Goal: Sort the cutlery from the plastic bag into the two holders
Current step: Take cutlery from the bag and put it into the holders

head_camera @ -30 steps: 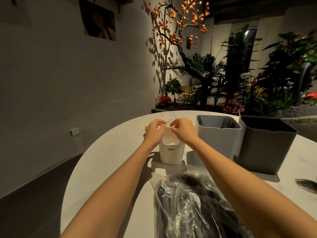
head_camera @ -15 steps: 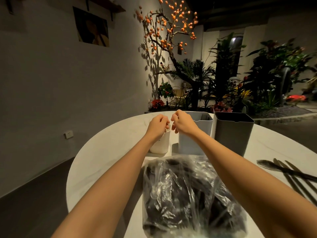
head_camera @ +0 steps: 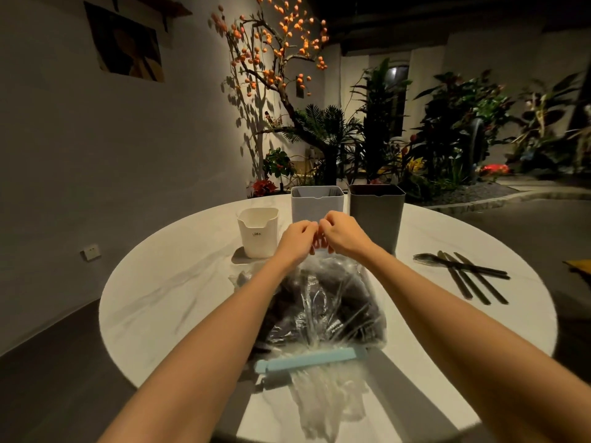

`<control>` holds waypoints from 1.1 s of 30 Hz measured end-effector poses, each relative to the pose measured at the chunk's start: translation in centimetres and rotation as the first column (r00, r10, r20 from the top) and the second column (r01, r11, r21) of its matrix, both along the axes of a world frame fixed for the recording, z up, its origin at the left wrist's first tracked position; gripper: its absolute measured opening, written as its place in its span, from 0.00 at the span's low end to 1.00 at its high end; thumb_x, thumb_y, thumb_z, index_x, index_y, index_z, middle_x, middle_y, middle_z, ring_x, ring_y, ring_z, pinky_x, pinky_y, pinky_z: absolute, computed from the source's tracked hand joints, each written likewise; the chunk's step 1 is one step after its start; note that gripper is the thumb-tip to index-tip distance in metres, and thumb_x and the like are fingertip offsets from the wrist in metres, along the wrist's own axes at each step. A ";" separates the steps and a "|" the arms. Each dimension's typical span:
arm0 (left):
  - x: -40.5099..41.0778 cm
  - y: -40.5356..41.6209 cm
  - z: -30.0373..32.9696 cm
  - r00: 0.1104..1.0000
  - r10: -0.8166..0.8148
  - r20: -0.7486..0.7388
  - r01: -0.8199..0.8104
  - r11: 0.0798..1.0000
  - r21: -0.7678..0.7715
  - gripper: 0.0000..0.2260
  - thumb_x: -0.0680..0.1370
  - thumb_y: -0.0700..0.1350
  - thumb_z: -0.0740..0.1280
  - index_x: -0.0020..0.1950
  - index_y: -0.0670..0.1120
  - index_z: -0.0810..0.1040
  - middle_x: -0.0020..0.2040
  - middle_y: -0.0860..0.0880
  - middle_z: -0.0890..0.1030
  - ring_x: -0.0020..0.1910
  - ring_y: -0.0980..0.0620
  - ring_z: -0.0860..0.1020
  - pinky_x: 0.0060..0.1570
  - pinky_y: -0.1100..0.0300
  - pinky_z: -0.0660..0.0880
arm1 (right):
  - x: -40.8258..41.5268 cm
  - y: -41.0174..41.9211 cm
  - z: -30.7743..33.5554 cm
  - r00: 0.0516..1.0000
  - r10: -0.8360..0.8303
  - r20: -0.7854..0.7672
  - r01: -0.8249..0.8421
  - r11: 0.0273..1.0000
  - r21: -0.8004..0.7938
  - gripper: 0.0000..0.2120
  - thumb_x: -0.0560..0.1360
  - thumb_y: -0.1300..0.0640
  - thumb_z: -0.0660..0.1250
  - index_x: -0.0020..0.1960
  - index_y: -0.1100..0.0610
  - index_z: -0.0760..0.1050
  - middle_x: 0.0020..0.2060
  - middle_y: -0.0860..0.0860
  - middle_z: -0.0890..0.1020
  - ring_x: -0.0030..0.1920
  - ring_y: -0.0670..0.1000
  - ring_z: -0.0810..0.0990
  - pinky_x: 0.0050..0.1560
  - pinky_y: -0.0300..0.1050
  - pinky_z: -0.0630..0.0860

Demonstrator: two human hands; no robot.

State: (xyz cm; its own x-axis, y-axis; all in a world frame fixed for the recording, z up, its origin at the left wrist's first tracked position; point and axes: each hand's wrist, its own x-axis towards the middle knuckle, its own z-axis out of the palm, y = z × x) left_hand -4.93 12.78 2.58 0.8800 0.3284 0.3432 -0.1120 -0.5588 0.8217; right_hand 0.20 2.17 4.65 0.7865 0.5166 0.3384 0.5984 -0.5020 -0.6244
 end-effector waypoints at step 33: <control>14.1 -18.2 -5.0 0.879 -0.234 -0.415 0.253 0.967 -0.008 0.10 0.81 0.38 0.59 0.61 0.41 0.74 0.55 0.40 0.77 0.54 0.44 0.77 0.55 0.54 0.75 | 12.4 -21.9 -9.4 0.795 -0.603 0.069 0.521 0.619 -0.587 0.44 0.73 0.30 0.60 0.76 0.60 0.56 0.76 0.58 0.57 0.77 0.60 0.50 0.73 0.65 0.41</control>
